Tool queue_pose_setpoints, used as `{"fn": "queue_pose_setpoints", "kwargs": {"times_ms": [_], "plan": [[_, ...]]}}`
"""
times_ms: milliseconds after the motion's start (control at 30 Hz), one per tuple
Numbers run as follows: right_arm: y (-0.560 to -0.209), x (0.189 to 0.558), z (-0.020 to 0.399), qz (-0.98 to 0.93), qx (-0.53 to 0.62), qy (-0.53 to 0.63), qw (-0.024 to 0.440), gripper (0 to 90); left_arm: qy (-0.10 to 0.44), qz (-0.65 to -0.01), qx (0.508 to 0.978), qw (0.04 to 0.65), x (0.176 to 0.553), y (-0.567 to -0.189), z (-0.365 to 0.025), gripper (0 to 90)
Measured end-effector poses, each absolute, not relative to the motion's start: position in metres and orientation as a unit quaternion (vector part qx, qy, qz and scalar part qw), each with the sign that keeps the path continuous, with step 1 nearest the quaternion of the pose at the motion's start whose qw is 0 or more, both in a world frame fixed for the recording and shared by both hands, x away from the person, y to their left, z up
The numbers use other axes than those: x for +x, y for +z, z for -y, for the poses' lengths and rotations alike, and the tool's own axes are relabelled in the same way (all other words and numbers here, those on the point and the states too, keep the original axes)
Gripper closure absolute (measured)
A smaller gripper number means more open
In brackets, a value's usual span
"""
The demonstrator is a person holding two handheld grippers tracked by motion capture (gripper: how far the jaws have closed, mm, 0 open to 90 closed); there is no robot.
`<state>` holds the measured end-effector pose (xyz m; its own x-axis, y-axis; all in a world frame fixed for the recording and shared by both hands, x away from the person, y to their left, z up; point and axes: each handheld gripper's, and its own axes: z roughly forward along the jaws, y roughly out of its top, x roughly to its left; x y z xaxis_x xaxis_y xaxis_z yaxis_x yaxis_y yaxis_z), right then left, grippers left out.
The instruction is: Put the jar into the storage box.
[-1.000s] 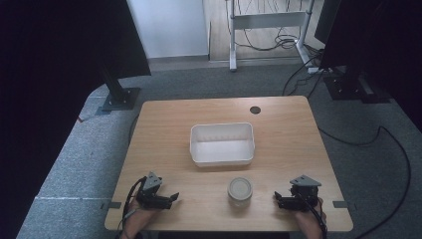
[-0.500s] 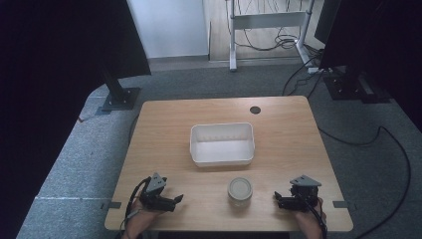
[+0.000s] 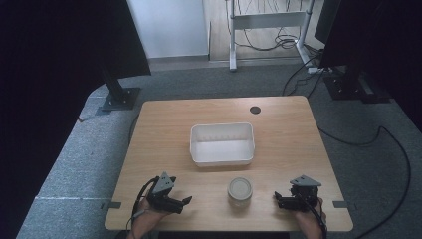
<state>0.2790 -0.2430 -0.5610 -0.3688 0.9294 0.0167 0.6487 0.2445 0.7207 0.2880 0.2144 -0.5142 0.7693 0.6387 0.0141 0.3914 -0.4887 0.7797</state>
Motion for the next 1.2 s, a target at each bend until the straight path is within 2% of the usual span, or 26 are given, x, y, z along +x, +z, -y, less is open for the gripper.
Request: {"fn": "queue_pose_setpoints", "kwargs": {"times_ms": [1200], "plan": [[-0.561,0.279,0.243,-0.76,0.518,0.329,0.213,2.8,0.102,-0.247,0.854,0.446,0.287,-0.506,-0.151,0.1]]}}
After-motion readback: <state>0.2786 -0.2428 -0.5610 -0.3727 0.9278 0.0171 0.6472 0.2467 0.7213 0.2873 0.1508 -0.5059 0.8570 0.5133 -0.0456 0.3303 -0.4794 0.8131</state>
